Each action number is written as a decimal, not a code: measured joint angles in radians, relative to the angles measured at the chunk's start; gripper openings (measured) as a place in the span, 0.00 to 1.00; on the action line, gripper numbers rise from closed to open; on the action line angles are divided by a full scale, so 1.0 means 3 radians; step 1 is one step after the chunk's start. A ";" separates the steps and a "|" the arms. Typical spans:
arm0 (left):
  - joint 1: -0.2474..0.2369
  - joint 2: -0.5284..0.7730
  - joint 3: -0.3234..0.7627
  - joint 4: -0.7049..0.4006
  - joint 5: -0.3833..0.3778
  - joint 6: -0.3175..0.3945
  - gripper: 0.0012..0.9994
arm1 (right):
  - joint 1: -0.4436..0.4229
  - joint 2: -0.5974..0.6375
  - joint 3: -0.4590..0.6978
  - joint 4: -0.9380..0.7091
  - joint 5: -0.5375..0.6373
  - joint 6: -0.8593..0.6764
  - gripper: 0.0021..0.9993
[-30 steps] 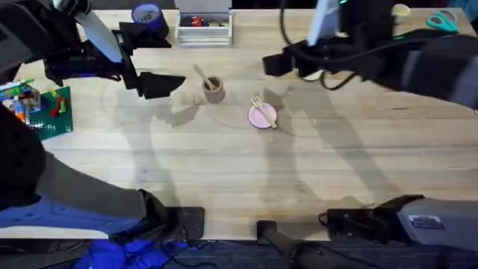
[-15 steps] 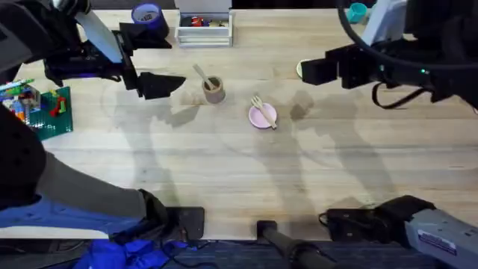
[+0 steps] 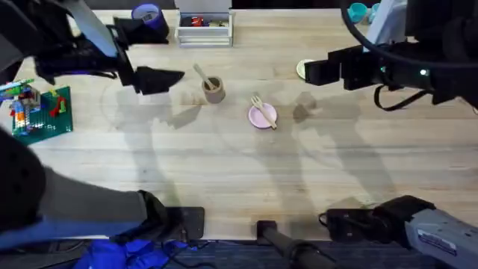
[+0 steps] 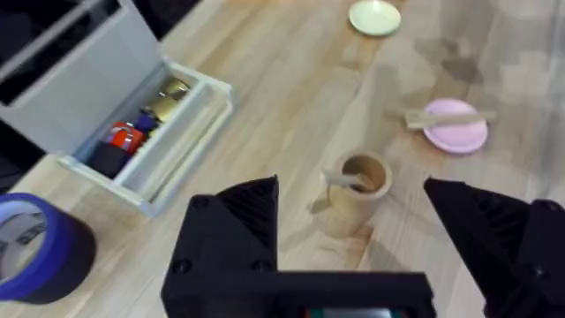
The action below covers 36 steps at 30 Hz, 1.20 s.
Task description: Pick up a utensil and set it on the pink plate, then put the other utensil in the container.
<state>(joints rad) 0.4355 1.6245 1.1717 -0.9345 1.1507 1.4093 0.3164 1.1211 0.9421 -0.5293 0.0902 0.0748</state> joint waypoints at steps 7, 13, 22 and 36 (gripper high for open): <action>-0.0004 -0.0706 0.0001 0.0057 -0.0444 -0.0960 1.00 | 0.0000 0.0000 0.0000 0.0004 0.0000 0.0000 1.00; -0.0019 -0.1148 0.0001 0.0201 -0.1348 -0.2233 1.00 | 0.0000 0.0000 0.0000 0.0096 0.0001 0.0000 1.00; -0.0129 -0.1242 0.0004 -0.0066 -0.2456 -0.3857 1.00 | 0.0000 0.0000 0.0000 0.0198 0.0001 0.0000 1.00; -0.1005 -0.1242 0.0004 -0.0165 -0.2603 -0.3958 1.00 | 0.0000 0.0001 0.0000 0.0198 0.0001 0.0000 1.00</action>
